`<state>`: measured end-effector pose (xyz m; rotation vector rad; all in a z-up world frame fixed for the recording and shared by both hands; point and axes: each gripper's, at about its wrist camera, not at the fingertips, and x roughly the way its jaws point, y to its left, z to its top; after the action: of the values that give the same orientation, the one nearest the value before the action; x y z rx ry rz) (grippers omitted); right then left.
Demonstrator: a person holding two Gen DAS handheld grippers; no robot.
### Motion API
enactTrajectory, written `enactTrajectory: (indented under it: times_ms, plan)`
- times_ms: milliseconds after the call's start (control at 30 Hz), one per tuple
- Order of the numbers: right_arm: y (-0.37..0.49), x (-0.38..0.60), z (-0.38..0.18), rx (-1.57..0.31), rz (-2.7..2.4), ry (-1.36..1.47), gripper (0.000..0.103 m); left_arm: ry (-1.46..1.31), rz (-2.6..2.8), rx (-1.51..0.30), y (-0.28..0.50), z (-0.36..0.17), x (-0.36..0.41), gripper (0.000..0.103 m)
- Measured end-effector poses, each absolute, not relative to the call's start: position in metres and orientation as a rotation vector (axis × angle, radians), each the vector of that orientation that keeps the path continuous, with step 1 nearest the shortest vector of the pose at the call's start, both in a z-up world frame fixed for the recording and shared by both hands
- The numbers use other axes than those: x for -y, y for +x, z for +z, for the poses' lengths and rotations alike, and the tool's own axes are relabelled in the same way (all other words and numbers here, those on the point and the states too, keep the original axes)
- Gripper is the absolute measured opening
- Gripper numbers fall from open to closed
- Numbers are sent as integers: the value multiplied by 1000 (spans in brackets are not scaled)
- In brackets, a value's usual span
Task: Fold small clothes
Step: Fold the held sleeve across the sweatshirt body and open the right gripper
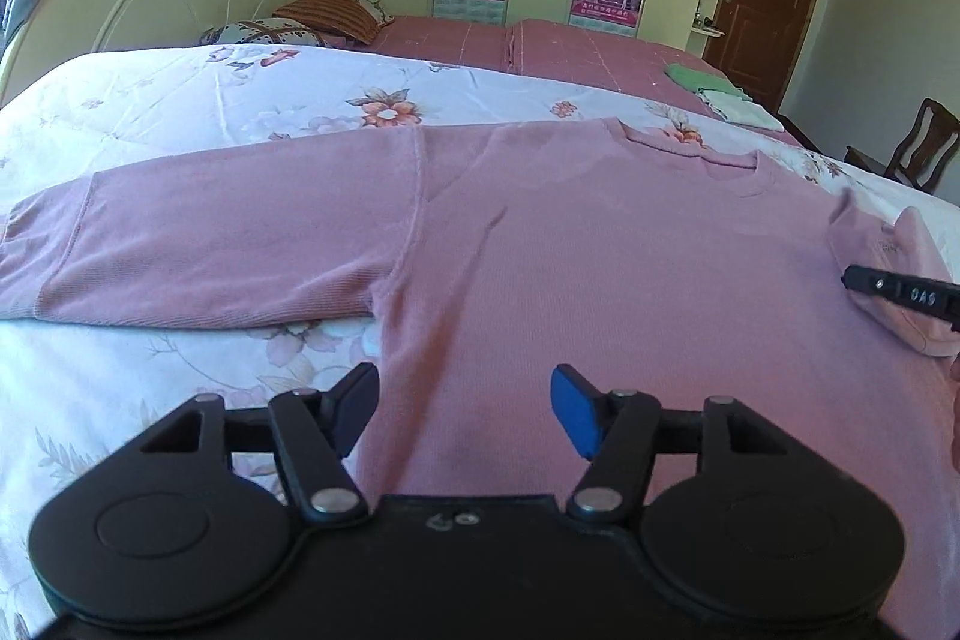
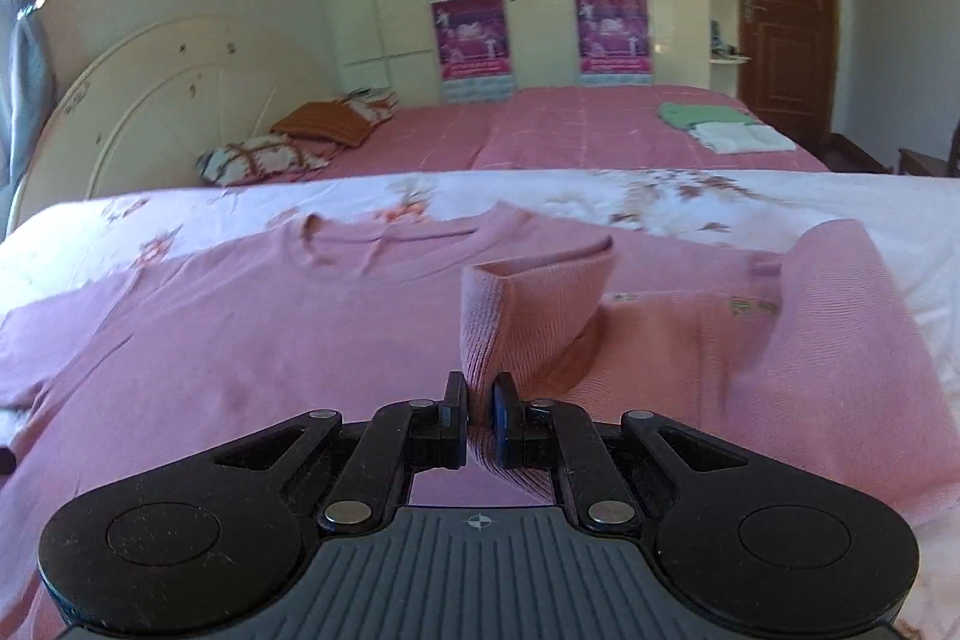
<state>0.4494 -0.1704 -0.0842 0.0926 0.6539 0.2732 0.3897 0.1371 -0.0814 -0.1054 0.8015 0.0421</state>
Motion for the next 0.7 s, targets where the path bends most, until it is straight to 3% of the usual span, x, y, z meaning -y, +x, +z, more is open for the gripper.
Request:
enactTrajectory:
  times_ms: [267, 367, 500, 700]
  plan:
    - [441, 89, -116, -660, 403, -68, 8, -173, -39, -790, 407, -80, -148, 61]
    - [434, 109, -113, -646, 312, 45, 8, -224, -162, -787, 432, -85, -119, 61]
    - [418, 159, -104, -654, 165, 178, 8, -286, -372, -834, 475, -98, -52, 53]
    - [405, 207, -101, -678, 41, 263, 8, -284, -418, -932, 528, -126, 27, 53]
